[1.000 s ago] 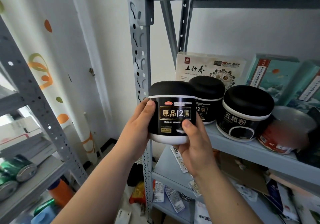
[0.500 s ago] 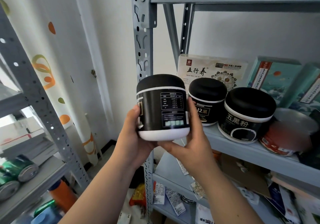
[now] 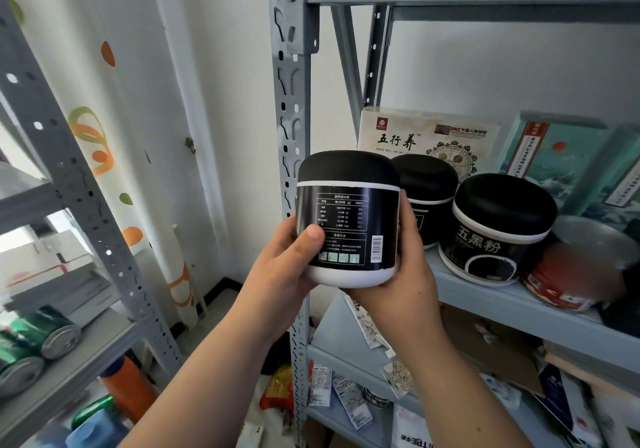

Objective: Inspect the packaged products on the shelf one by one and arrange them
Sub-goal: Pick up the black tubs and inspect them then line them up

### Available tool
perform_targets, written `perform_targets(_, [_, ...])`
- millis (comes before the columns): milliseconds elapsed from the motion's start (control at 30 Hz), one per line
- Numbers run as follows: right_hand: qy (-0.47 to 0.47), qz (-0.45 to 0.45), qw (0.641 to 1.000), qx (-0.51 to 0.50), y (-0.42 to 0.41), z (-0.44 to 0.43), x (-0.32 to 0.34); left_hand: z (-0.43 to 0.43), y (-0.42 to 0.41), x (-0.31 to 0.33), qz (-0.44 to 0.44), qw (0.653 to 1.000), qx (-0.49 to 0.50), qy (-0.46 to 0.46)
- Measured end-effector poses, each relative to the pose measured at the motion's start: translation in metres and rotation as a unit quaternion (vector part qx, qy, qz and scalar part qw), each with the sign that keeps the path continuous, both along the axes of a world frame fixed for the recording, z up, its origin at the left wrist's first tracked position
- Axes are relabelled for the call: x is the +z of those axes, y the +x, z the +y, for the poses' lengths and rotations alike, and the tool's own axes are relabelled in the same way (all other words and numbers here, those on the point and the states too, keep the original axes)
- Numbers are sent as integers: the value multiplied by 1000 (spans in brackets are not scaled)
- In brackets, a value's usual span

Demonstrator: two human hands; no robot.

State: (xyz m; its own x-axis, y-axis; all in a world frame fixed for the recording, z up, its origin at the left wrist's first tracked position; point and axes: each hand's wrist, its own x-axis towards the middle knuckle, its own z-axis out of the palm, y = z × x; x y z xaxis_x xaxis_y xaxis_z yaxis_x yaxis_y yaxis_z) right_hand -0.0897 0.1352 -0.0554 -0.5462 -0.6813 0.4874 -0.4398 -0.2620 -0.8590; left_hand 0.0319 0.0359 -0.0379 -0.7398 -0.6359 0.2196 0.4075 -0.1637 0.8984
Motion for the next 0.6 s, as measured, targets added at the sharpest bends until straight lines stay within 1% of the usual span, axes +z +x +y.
perform_targets(100, [-1,19,1000,-10,2,3,3,-1,0,-1,0,1000,15,-5])
perform_targets(200, [-4,49,999,-19,6,7,7,-3,0,-1,14,1000,15,14])
perform_targets(233, [-10,52,998,-17,7,8,7,-3,1,-1,27,999,11,35])
perform_targets(300, [-23,36,999,-2,7,9,5,-2,1,-1,51,992,7,111])
perform_targets(367, [-19,17,1000,17,7,9,4,2,0,-2,53,982,-10,182])
perform_targets(467, [-13,27,999,30,8,9,2,4,-2,-4,45,969,-31,241])
perform_targets(533, [-26,36,999,17,9,10,1,1,-3,-2,32,976,-16,213])
perform_targets(600, [-37,52,998,-9,8,9,0,-4,0,1,2,987,19,161])
